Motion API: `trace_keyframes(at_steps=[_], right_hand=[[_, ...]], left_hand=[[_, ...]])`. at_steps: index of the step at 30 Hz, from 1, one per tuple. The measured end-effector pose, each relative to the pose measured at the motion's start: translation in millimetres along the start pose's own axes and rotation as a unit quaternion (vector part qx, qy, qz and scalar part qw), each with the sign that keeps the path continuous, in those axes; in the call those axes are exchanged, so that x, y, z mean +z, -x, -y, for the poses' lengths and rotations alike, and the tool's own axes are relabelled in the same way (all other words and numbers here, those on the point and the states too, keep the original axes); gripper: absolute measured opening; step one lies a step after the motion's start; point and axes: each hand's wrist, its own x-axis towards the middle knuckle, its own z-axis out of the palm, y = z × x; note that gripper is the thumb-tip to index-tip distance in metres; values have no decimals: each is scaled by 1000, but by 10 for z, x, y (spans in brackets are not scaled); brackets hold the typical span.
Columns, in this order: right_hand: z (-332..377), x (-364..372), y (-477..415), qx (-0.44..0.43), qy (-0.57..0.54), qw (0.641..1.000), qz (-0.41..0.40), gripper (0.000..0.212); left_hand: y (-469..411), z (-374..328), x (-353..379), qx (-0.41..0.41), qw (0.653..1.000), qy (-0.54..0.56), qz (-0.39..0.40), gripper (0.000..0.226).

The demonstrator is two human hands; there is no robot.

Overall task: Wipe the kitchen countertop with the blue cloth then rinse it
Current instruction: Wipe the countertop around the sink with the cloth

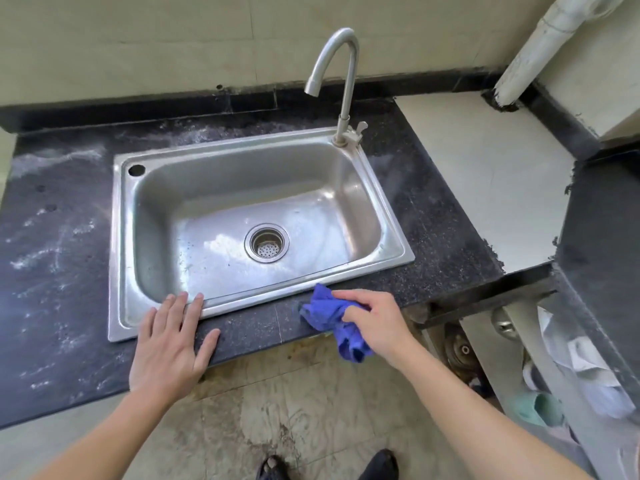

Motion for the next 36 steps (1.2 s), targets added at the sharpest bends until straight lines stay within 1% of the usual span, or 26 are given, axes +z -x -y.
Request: trace_keyframes(at_steps=[1,2,3,4,6,7,8,10,12,13,15,16,17,18,19,20,21,23,24,25,28,31,32,33,35,36], right_hand=[[-9,-212,-75,19,-15,998,-66,42],[-67,-431,-161,33,4,988,-150,43],[-148,-618,-243,50,41,972,-225,45],[-220,-732,-311,77,91,954,-274,48],[-311,-670,-445,129,175,919,-328,52],[-284,-502,-475,128,211,907,-343,53],[-256,-275,-475,93,254,896,-352,55],[-159,259,-394,-3,322,895,-308,60],[-79,760,-275,-90,324,914,-228,61],[17,967,-193,-123,297,931,-171,59],[241,1180,-69,-147,179,971,-51,55],[321,1158,-41,-123,95,988,12,52],[383,1050,-27,-86,12,995,52,49],[391,880,-21,-56,-43,996,45,49],[345,673,-28,-36,-69,997,4,50],[235,444,-55,-25,-42,996,-69,50],[89,227,-80,-23,34,989,-144,50],[-202,13,-106,0,228,941,-251,48],[-301,66,-95,-4,290,916,-277,48],[-344,206,-59,-21,317,904,-286,49],[-247,842,106,-79,343,906,-236,54],[-16,1394,266,-125,328,924,-154,55],[48,1488,293,-137,305,936,-111,54],[123,1517,296,-148,257,953,-57,52],[265,1340,267,-103,86,990,54,49],[299,1184,240,-80,31,995,57,49]], left_hand=[[-2,9,9,1,1000,1,-2,80],[-5,13,18,2,1000,2,-3,80],[-7,17,29,2,1000,3,-4,80],[-10,21,39,2,1000,3,-5,81],[-14,30,59,3,1000,3,-7,81],[-15,29,62,3,1000,3,-6,80],[-16,28,68,2,1000,4,-5,80],[-19,32,74,3,1000,0,-7,80],[-17,38,75,5,1000,0,-3,80],[-11,37,72,6,1000,2,1,80],[-14,38,56,2,1000,6,3,81],[-13,40,51,1,1000,7,1,81],[-12,44,50,1,1000,9,0,81],[-10,49,52,0,1000,12,1,80],[-9,52,59,2,1000,13,-3,79],[-7,53,69,4,1000,12,-10,77],[-4,54,79,5,1000,12,-16,74],[-8,54,89,8,999,16,-28,71],[-7,53,97,11,999,18,-32,70],[-7,53,99,12,999,18,-34,70],[-5,68,115,14,999,12,-39,69],[-12,82,126,18,999,24,-39,67],[-8,98,116,20,998,35,-38,67],[-1,128,96,27,998,48,-40,69],[49,251,54,43,995,66,-57,67],[91,356,29,40,994,68,-69,64]])
